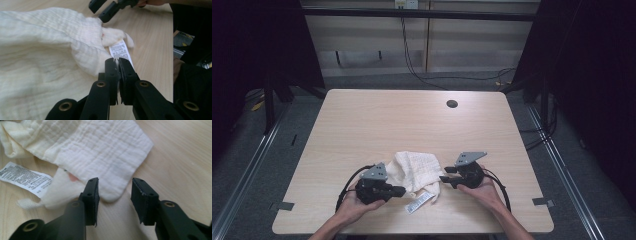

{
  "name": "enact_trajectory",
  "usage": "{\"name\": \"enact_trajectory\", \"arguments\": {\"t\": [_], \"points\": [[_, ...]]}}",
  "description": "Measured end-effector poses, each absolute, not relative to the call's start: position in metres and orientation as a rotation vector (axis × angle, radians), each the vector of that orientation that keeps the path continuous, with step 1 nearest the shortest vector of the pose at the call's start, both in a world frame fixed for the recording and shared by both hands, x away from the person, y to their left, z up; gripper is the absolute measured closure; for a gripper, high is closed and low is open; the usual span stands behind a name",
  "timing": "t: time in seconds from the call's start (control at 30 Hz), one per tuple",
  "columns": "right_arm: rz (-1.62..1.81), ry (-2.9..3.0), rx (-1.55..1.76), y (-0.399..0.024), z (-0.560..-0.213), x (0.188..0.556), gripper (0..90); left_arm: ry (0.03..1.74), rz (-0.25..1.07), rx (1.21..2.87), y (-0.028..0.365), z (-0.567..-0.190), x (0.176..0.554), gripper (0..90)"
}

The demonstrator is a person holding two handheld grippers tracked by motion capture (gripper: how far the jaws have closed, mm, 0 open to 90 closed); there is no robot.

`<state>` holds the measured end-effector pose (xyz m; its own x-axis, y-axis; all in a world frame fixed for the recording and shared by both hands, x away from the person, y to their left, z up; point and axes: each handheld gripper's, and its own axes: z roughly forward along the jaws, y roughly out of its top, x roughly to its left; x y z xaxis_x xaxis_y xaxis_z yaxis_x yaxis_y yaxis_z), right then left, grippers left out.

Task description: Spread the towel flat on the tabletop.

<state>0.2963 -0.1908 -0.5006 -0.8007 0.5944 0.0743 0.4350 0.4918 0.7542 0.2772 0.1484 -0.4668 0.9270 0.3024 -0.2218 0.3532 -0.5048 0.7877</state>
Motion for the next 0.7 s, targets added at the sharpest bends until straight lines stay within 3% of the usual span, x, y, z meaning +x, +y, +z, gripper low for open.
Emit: {"name": "enact_trajectory", "arguments": {"t": [0.7], "points": [[1.253, 2.644, 0.724, -0.161, -0.507, 0.291, 65.0, 0.598, -0.004, 2.091, 0.181, -0.468, 0.303, 86.4]]}}
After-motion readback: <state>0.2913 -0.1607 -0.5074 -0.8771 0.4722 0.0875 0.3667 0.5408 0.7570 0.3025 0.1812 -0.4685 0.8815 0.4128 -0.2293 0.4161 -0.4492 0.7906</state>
